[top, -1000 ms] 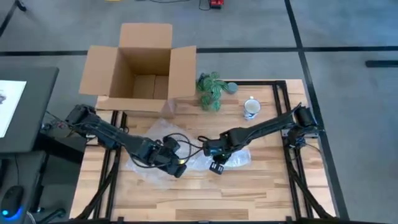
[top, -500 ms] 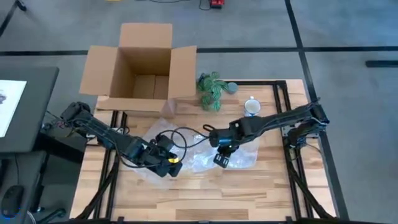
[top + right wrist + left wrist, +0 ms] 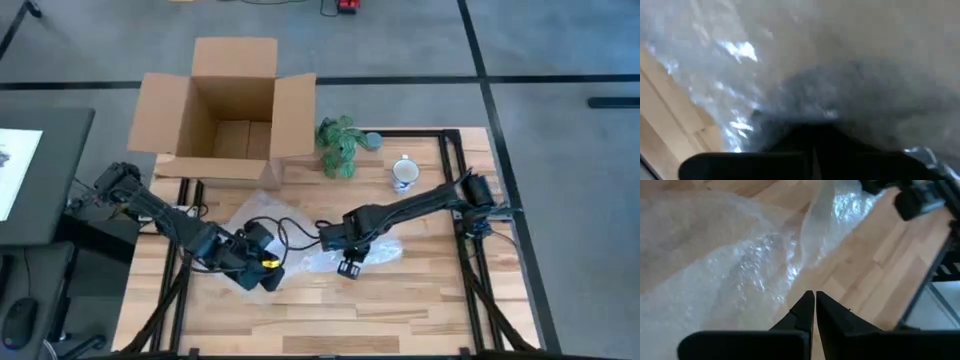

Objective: Wrap mug
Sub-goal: Wrap the green mug with the bubble wrap

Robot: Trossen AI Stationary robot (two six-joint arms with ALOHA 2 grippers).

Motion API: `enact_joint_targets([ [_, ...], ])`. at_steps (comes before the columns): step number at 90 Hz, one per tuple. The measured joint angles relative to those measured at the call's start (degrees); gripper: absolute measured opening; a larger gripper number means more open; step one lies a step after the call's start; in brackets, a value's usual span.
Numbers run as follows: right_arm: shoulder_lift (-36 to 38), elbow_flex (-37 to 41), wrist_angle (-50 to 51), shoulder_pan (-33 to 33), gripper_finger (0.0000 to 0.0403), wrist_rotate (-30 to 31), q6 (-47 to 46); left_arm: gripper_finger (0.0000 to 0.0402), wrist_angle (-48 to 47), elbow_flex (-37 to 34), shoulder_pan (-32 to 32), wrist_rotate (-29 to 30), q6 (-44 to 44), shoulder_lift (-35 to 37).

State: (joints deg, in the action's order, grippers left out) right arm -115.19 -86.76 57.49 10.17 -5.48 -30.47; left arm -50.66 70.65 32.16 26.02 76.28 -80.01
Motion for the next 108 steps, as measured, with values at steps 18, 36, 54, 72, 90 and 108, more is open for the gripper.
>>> enact_joint_targets([
  [18,1.47,-0.27,-0.68,-0.09,0.0,0.17,1.14,0.0,0.01,0.0,1.41,2.87,0.94,1.84],
  [36,8.18,-1.92,1.51,-0.25,0.0,1.15,-1.44,0.0,0.53,0.0,1.45,3.45,1.14,1.66],
  [54,14.83,-2.15,4.66,-0.17,0.0,-0.28,-3.99,0.0,0.43,0.0,1.43,3.39,1.13,1.62],
  [72,16.44,-0.13,2.91,0.53,0.0,-0.18,-3.79,0.0,0.44,0.0,1.43,3.38,0.91,1.62],
  [90,13.6,6.21,-2.84,-0.75,0.0,0.35,-3.58,0.0,0.42,0.0,1.43,3.21,0.88,1.6],
  [108,8.99,7.54,-6.25,-1.96,0.0,0.13,-2.56,0.0,0.73,0.0,1.43,3.22,0.89,1.6],
])
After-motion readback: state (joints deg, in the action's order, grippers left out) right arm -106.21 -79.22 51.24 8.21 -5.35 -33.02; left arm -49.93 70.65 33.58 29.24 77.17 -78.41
